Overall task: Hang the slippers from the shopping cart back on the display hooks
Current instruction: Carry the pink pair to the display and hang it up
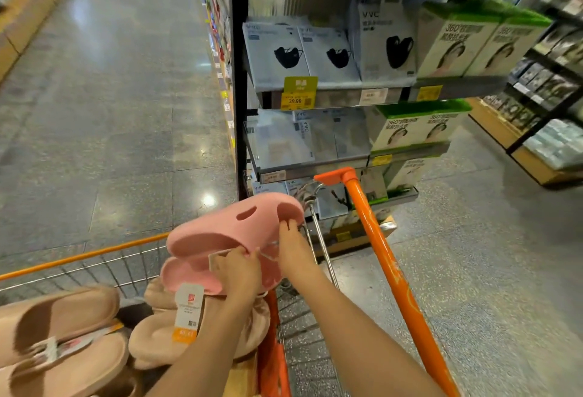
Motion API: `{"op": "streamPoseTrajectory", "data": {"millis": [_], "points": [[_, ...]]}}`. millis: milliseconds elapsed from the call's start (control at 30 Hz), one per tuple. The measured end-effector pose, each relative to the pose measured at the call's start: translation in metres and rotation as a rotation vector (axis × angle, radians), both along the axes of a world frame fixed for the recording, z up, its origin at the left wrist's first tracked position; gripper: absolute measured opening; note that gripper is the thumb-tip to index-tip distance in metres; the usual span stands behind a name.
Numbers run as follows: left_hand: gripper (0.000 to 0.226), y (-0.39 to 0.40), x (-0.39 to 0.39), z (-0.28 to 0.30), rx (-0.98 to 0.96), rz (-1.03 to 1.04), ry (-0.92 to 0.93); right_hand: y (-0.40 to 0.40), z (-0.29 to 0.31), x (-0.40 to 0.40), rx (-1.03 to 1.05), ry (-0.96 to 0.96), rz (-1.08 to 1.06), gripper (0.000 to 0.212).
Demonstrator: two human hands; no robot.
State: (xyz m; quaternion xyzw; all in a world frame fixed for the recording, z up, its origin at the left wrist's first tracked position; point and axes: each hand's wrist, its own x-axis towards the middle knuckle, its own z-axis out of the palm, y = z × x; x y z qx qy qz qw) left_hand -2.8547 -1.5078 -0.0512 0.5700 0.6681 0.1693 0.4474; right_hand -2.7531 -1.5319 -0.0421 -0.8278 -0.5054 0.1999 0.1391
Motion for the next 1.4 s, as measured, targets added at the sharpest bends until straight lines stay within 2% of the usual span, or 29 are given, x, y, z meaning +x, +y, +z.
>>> {"op": "streamPoseTrajectory", "data": {"millis": [200,367,533,633,733,867,1067,1267,1400], "points": [[0.028,-0.004,-0.011,0.021,0.033,0.038,-0.019,-0.013,0.012,-0.001,0.022,-0.152,0.115,0.028],[0.025,-0.005,-0.034,0.037,0.117,0.049,-0.037,-0.03,0.042,0.001,0.308,-0.192,0.103,0.018],[0.019,-0.022,-0.045,0.078,0.155,0.038,-0.246,-0.054,0.118,-0.006,0.611,-0.312,0.172,0.025],[0.018,-0.054,-0.045,0.13,0.161,-0.01,-0.425,-0.09,0.175,-0.005,0.745,-0.431,0.157,0.025],[0.023,-0.1,-0.041,0.182,0.202,-0.129,-0.575,-0.147,0.237,-0.003,0.873,-0.557,0.053,0.016],[0.022,-0.174,-0.015,0.236,0.154,-0.355,-0.75,-0.238,0.309,0.0,0.985,-0.775,-0.071,0.011],[0.023,-0.313,0.045,0.281,0.069,-0.715,-0.925,-0.404,0.359,0.014,0.984,-1.006,-0.397,0.011],[0.031,-0.47,0.106,0.292,0.024,-1.139,-0.908,-0.583,0.368,0.028,0.803,-1.229,-0.731,0.014],[0.041,-0.566,0.145,0.29,0.25,-1.376,-0.828,-0.688,0.369,0.039,0.71,-1.294,-0.875,0.016]]}}
